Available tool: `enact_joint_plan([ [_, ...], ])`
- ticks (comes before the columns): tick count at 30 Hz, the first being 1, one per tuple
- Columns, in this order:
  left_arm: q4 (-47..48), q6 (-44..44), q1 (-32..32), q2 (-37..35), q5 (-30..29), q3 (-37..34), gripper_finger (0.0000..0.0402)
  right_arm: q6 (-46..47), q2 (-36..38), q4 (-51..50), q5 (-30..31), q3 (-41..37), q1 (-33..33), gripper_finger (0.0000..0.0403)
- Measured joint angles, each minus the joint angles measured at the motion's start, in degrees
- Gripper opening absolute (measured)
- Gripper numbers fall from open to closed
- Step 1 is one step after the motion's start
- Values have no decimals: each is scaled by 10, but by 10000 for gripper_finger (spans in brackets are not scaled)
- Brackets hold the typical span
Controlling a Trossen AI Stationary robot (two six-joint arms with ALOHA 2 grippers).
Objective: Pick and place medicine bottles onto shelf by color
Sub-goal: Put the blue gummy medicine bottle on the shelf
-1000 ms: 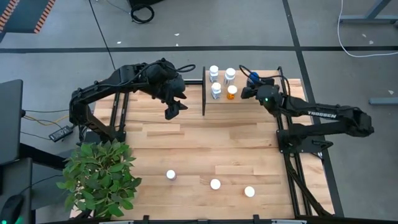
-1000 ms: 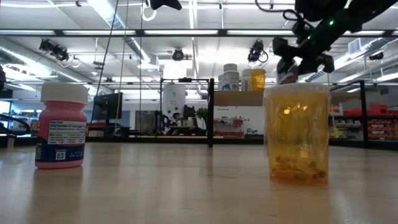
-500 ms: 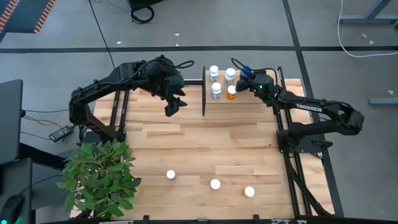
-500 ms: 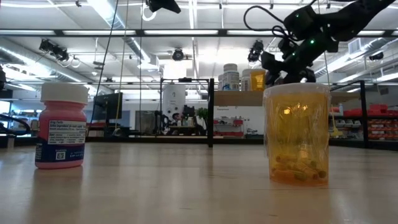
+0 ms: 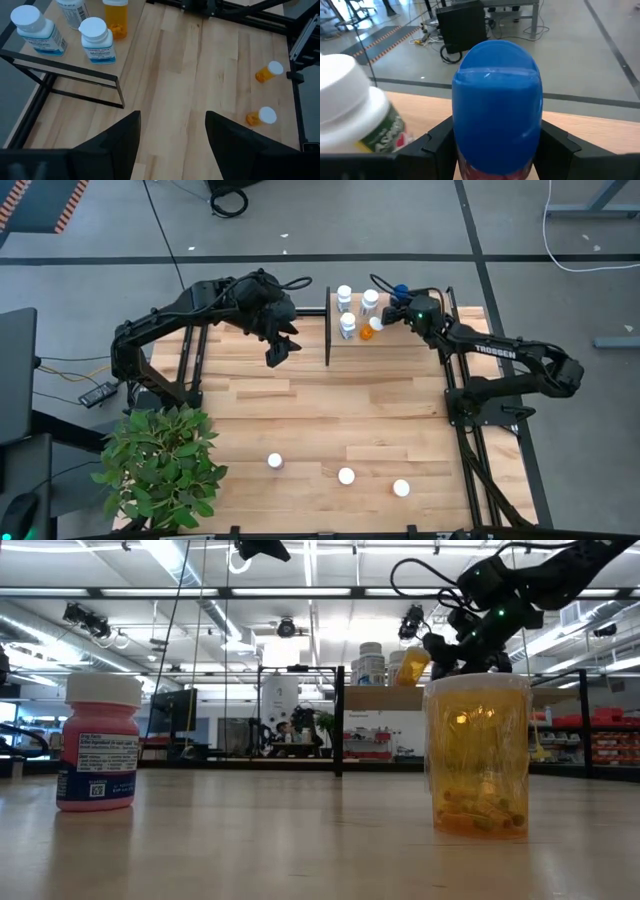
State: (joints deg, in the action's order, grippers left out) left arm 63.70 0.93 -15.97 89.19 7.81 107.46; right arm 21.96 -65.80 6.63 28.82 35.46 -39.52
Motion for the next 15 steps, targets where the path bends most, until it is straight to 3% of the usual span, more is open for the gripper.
enact_joint_plan([
  [15,0,4,0,0,0,0,227,-10,-1,0,-7,2,-1,214],
])
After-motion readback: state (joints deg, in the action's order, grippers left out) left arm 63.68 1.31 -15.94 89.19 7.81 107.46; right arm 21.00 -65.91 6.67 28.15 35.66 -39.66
